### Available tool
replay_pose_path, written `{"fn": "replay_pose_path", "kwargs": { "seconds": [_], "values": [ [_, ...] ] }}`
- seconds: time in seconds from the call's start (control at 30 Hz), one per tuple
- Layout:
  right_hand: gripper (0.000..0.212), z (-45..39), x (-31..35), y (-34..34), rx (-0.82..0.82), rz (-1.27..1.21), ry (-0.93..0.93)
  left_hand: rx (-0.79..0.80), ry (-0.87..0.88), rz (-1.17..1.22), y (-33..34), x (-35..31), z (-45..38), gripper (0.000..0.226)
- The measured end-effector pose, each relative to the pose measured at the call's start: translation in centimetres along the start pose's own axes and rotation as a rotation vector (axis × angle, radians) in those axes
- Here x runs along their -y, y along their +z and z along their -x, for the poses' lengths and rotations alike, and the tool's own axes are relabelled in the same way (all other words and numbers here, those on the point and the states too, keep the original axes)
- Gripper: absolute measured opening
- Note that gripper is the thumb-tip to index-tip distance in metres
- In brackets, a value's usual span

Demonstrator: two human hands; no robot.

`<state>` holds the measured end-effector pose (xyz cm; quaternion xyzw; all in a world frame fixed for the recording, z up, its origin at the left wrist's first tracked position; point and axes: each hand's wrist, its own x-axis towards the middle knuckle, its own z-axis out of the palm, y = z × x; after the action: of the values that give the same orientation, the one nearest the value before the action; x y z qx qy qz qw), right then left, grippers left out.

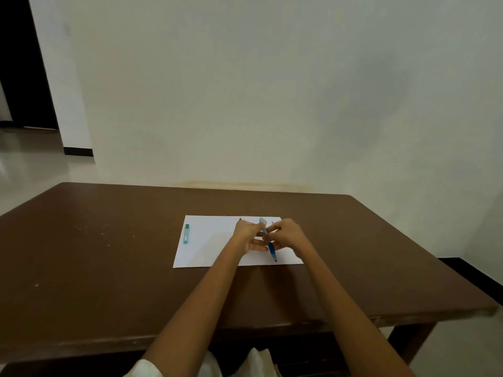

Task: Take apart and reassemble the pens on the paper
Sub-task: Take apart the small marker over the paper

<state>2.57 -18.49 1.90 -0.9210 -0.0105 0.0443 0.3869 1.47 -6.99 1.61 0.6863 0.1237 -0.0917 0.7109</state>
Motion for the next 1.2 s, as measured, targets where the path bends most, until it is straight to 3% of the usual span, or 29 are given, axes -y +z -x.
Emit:
{"fn": "replay_pose_path", "kwargs": {
  "seconds": [0.3,0.63,0.77,0.9,1.0,1.07,1.2],
  "values": [
    [0.025,-0.2,-1.6,0.4,-0.08,0.244,0.074,-0.002,-0.07,0.073,-1.4,-0.8,2.0,0.052],
    [0.039,-0.4,-0.9,0.2,-0.159,0.213,0.08,-0.038,0.056,-0.04,-3.4,-1.4,2.4,0.036],
    [0.029,-0.2,1.4,1.6,-0.246,0.147,-0.073,-0.139,0.14,-0.098,-6.6,-2.0,1.7,0.032],
    [0.024,-0.1,5.1,5.0,-0.207,0.129,-0.213,-0.325,0.235,-0.304,-10.4,-1.6,0.3,0.017],
    [0.023,-0.7,7.8,8.1,-0.162,0.113,-0.266,-0.517,0.264,-0.583,-13.5,-0.8,-0.7,0.032],
    [0.022,-1.3,9.2,9.7,-0.136,0.105,-0.3,-0.535,0.238,-0.737,-14.8,-0.4,-1.1,0.012],
    [0.022,-2.7,10.9,11.6,-0.079,0.115,-0.307,-0.483,0.128,-0.886,-16.7,0.2,-2.3,0.04]
  ]
}}
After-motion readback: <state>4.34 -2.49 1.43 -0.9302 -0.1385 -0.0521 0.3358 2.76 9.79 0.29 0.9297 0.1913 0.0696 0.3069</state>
